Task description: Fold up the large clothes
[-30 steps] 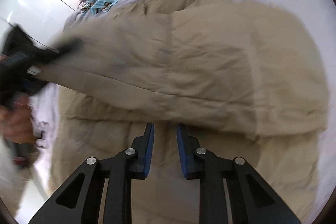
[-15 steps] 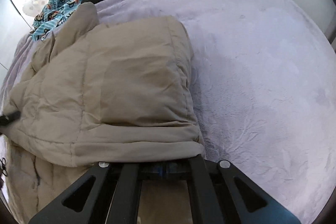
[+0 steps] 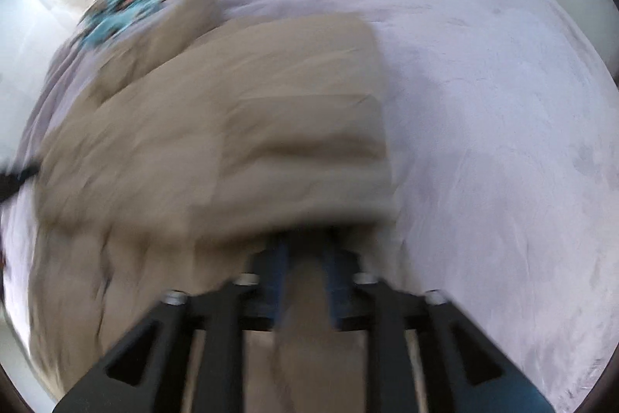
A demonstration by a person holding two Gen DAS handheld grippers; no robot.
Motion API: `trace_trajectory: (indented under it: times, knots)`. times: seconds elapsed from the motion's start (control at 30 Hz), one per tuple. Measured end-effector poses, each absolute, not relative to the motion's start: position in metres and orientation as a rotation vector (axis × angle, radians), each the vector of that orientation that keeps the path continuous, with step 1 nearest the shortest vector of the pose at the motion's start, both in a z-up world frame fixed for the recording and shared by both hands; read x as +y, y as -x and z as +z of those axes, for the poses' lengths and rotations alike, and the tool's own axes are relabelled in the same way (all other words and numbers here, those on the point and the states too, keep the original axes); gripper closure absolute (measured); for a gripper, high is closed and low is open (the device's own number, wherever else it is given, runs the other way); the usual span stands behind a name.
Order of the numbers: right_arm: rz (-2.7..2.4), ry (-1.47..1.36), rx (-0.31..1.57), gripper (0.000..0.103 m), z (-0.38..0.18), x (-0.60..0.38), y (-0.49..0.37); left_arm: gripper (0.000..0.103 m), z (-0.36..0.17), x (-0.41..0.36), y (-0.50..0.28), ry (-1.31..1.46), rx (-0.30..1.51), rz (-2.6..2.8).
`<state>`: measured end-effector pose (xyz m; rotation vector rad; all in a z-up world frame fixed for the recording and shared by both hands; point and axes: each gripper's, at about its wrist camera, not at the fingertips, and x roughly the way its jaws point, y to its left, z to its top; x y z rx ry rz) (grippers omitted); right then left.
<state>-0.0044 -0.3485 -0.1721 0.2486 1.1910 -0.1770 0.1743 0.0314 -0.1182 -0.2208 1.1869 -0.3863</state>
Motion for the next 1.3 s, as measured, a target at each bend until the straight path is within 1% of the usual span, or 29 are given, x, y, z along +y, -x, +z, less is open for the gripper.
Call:
trace_trajectory:
  times: [0.03,0.13,0.17,0.2,0.23,0.27,0.33,0.47,0.5,0.53,0.63,0.77,0.83,0.9,1.0,1.1,1.17,1.2,1.27,1.3]
  knots:
    - [-0.158,-0.223,1.179,0.056,-0.165,-0.341,0.011,0.076,-0.114,0.029,-0.172,0.228,1.177,-0.404]
    - [-0.129,-0.152,1.067,0.056,-0.13,-0.326,0.023,0.076,-0.105,0.005,-0.17,0.234,1.153,-0.464]
    - [-0.146,-0.161,1.04,0.058,-0.123,-0.331,0.019,0.076,-0.105,-0.007,-0.169,0.228,1.15,-0.484]
    - [-0.172,-0.2,0.997,0.064,-0.115,-0.343,0.01,0.076,-0.108,-0.017,-0.169,0.214,1.151,-0.498]
    - [-0.192,-0.239,0.982,0.086,-0.113,-0.354,-0.001,0.076,-0.11,-0.03,-0.17,0.187,1.152,-0.496]
    - [-0.199,-0.272,0.984,0.09,-0.115,-0.363,-0.013,0.076,-0.112,-0.039,-0.17,0.16,1.153,-0.489]
    - [-0.195,-0.347,0.981,0.09,-0.125,-0.387,-0.041,0.076,-0.124,-0.052,-0.171,0.089,1.15,-0.462]
    - [-0.241,-0.277,1.077,0.091,-0.167,-0.401,-0.072,0.076,-0.158,-0.062,-0.175,0.032,1.174,-0.419]
    - [-0.261,-0.271,1.105,0.091,-0.182,-0.406,-0.073,0.076,-0.164,-0.063,-0.176,0.039,1.174,-0.421]
    - [-0.285,-0.274,1.125,0.095,-0.197,-0.414,-0.072,0.076,-0.168,-0.065,-0.176,0.045,1.172,-0.428]
    - [-0.309,-0.32,1.106,0.095,-0.214,-0.43,-0.059,0.076,-0.177,-0.071,-0.177,0.054,1.165,-0.452]
    - [-0.329,-0.265,1.089,0.095,-0.216,-0.425,-0.059,0.076,-0.18,-0.074,-0.174,0.018,1.156,-0.438]
    - [-0.338,-0.236,1.087,0.095,-0.214,-0.421,-0.056,0.076,-0.173,-0.073,-0.17,-0.008,1.162,-0.419]
    - [-0.351,-0.218,1.084,0.091,-0.209,-0.419,-0.052,0.076,-0.163,-0.068,-0.163,-0.038,1.151,-0.399]
    - [-0.376,-0.189,1.073,0.09,-0.197,-0.415,-0.037,0.076,-0.148,-0.054,-0.148,-0.032,1.135,-0.403]
    - [-0.399,-0.165,1.06,0.081,-0.187,-0.407,-0.025,0.076,-0.145,-0.046,-0.131,-0.036,1.145,-0.409]
    - [-0.411,-0.167,1.054,0.073,-0.182,-0.402,-0.014,0.076,-0.148,-0.046,-0.123,-0.067,1.155,-0.402]
    - [-0.414,-0.169,1.054,0.072,-0.181,-0.4,-0.01,0.076,-0.153,-0.047,-0.119,-0.086,1.163,-0.39]
    - [-0.416,-0.168,1.076,0.065,-0.181,-0.397,-0.002,0.076,-0.161,-0.046,-0.113,-0.101,1.171,-0.375]
    - [-0.416,-0.17,1.088,0.065,-0.181,-0.396,0.002,0.076,-0.164,-0.046,-0.113,-0.104,1.172,-0.365]
